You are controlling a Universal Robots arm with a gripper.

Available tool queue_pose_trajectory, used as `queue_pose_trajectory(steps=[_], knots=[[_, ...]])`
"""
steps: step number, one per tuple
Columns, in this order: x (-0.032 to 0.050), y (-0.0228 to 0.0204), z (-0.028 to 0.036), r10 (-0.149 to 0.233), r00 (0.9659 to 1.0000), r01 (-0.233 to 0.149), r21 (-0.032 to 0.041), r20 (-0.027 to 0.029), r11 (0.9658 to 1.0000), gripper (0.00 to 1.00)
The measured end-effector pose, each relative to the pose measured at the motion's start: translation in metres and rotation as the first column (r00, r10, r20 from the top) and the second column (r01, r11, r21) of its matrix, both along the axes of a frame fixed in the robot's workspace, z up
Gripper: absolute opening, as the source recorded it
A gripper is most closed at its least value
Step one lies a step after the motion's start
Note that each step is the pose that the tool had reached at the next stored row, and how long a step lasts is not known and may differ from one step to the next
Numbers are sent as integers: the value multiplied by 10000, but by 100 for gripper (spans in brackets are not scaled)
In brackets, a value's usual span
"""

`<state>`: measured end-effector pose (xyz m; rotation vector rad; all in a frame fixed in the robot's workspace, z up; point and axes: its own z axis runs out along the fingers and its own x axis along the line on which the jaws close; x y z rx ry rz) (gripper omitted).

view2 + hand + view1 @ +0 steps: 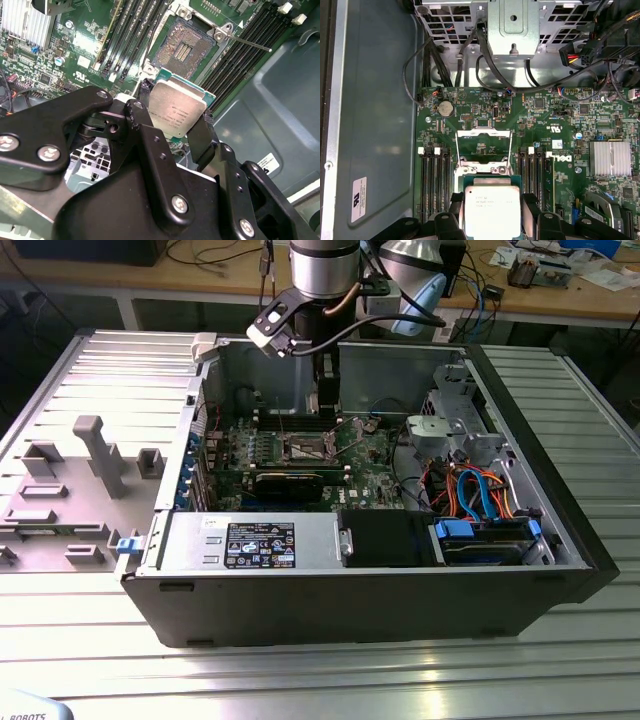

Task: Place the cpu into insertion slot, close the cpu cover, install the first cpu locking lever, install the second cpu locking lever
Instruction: 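Place the cpu into insertion slot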

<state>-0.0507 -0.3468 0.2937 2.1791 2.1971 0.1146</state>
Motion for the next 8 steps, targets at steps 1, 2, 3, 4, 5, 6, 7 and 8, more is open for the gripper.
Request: queue_pose_trajectory(steps=[1, 2, 3, 4, 5, 6, 7, 8], knots=[[0, 0, 0, 0, 10000, 0, 0, 0, 10000, 54], [0, 0, -1, 0, 10000, 0, 1, 0, 10000, 54], [0, 0, -5, 0, 10000, 0, 25, 1, 10000, 54], [0, 0, -12, 0, 10000, 0, 48, 3, 10000, 54], [1, 1, -20, 1, 10000, -1, 69, 2, 10000, 54], [-1, 0, -33, 0, 10000, 0, 84, 1, 10000, 54], [-33, 0, -68, 2, 10000, -2, 87, -1, 10000, 54], [-93, 0, -97, 12, 10000, -12, 87, 0, 10000, 54]])
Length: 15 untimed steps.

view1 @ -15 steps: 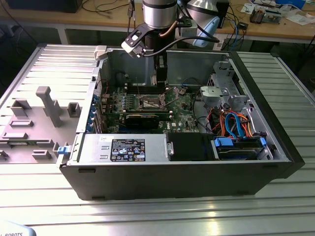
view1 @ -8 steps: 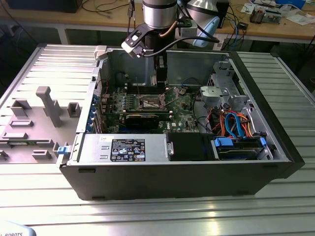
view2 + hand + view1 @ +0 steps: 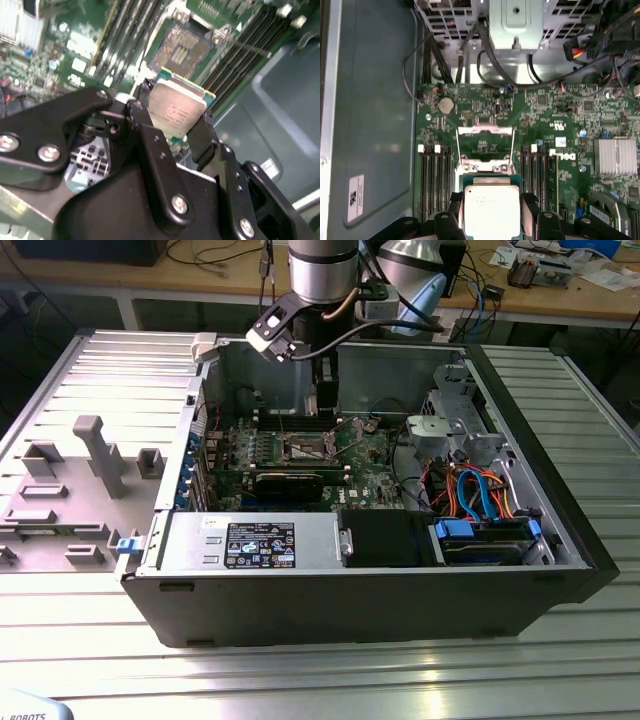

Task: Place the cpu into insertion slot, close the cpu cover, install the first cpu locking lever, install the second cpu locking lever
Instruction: 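Place the cpu into insertion slot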

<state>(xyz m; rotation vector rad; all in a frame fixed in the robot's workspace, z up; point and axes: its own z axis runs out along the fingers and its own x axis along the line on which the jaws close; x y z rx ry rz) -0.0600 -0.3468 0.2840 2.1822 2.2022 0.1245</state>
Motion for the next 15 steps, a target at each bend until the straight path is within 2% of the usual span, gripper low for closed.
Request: queue_pose_trajectory(steps=[2, 8, 15], knots=[[-39, 0, -24, -1, 10000, 1, 11, 0, 10000, 54], [-57, 4, -111, -85, 10000, 85, 26, 0, 10000, 54], [-58, 4, -125, -87, 10000, 87, 31, 1, 10000, 54]])
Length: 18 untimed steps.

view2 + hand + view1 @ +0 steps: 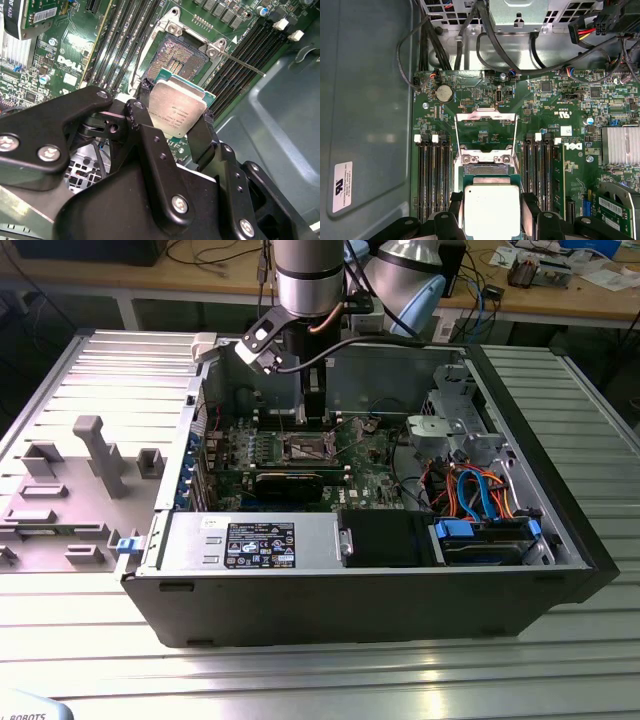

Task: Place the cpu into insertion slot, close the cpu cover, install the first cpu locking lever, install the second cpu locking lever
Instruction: 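Place the cpu into insertion slot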

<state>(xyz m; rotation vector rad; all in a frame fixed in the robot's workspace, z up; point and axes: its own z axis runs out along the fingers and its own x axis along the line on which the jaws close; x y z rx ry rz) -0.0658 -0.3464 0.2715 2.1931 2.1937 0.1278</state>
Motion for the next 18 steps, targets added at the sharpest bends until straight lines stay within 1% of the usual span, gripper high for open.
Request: queue_pose_trajectory(steps=[7, 12, 15, 16, 18], knots=[[-1, 0, -28, -1, 10000, 1, 0, 0, 10000, 54], [-1, 0, -65, 0, 10000, 0, -1, -1, 10000, 54], [-1, 0, -117, 9, 10000, -9, 0, 0, 10000, 54], [-2, 0, -157, 45, 10000, -45, -1, 0, 10000, 54], [-5, 0, -197, 58, 10000, -58, 0, 1, 10000, 54]])
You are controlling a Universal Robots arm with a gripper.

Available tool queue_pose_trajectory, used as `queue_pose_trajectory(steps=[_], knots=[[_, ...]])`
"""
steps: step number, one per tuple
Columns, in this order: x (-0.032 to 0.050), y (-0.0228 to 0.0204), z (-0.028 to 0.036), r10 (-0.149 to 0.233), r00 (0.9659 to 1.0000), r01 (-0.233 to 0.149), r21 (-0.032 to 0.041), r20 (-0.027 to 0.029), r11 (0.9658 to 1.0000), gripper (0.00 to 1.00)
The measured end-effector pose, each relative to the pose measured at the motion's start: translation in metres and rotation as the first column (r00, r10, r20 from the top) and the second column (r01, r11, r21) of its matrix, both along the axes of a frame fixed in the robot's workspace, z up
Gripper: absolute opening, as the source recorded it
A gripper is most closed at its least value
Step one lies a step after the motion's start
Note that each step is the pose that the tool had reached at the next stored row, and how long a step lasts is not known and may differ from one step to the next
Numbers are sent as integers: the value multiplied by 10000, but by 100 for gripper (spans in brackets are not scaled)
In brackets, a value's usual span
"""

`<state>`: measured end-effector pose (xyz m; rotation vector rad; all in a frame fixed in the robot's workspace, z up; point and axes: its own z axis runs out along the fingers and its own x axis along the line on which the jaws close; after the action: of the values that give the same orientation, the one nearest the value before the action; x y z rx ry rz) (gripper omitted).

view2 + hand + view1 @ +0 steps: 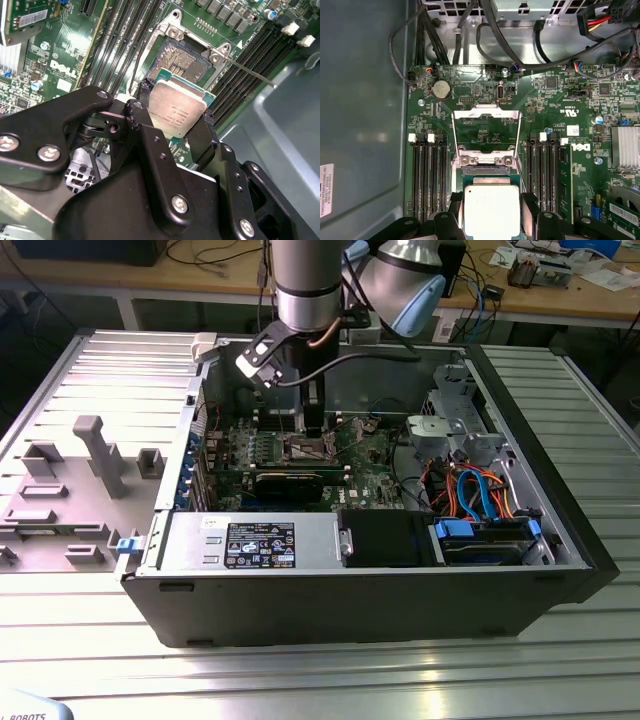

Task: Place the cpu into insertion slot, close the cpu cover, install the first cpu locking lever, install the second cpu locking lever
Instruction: 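Place the cpu into insertion slot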

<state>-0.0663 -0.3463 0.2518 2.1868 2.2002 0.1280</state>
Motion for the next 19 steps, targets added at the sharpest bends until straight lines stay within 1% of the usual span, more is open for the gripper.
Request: queue_pose_trajectory(steps=[2, 3, 5, 7, 10, 11, 14, 17, 18, 19], knots=[[-3, -1, -44, 3, 10000, -3, -2, -2, 10000, 54], [-5, -1, -79, 3, 10000, -3, -1, -1, 10000, 54], [-8, 0, -114, 2, 10000, -2, -1, -1, 10000, 54], [-10, 0, -175, 4, 10000, -4, -1, -1, 10000, 54], [-11, 0, -208, -16, 10000, 16, -1, -3, 10000, 54], [-12, 0, -215, -37, 10000, 37, -1, -12, 10000, 54], [-11, 0, -226, -53, 10000, 53, -1, -62, 10000, 54], [-9, 0, -237, -60, 9999, 60, -2, -149, 10000, 54], [-9, 0, -250, -61, 9998, 61, -3, -180, 10000, 54], [-9, 0, -267, -62, 9998, 62, -2, -192, 10000, 54]])
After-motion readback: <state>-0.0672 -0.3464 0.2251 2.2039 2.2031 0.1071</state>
